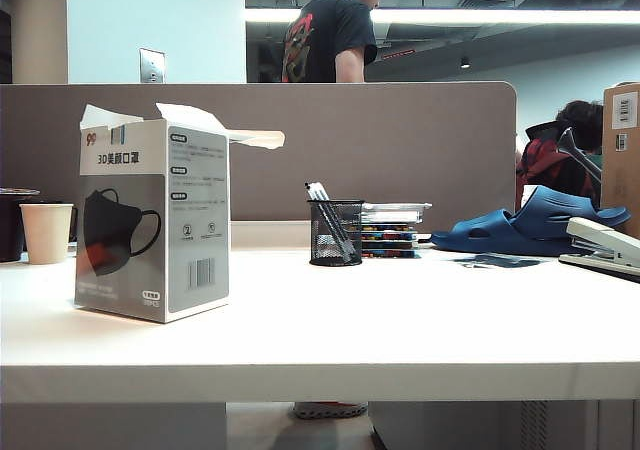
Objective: Put the mask into the mask box.
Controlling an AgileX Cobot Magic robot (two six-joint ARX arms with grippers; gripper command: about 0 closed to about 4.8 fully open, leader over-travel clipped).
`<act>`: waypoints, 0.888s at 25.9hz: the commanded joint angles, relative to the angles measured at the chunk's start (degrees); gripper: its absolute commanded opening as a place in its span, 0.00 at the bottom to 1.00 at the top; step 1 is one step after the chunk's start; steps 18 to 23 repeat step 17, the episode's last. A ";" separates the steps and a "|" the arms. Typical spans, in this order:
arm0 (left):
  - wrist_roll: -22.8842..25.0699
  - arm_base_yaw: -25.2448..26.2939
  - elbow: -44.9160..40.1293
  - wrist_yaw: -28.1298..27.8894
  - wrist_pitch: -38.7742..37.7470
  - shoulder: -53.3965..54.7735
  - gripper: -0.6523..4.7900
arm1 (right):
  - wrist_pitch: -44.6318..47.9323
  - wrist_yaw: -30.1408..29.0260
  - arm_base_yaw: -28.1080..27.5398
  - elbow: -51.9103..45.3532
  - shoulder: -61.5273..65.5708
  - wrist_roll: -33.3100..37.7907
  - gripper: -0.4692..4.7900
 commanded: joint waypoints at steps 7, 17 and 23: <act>-0.63 0.09 0.26 0.00 -2.40 0.00 0.11 | -2.91 1.18 0.04 -0.26 -0.35 0.02 0.07; -0.63 0.09 0.26 -0.02 -2.86 0.00 0.11 | -2.97 1.18 0.04 -0.26 -0.35 0.00 0.07; -0.63 0.09 0.26 -0.02 -2.86 0.00 0.11 | -2.97 1.18 0.04 -0.26 -0.35 0.00 0.07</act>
